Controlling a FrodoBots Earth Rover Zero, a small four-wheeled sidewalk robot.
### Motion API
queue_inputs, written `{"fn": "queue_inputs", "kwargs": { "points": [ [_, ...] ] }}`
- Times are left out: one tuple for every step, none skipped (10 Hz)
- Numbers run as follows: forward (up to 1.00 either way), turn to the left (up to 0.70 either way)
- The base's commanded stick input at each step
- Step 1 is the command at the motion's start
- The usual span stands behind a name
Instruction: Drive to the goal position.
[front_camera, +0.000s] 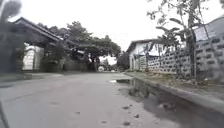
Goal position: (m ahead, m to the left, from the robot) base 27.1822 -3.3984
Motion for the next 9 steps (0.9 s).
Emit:
{"fn": "queue_inputs", "kwargs": {
  "points": [
    [1.0,0.0],
    [1.0,0.0],
    [1.0,0.0],
    [1.0,0.0],
    [1.0,0.0],
    [1.0,0.0],
    [1.0,0.0],
    [1.0,0.0],
    [1.0,0.0]
  ]
}}
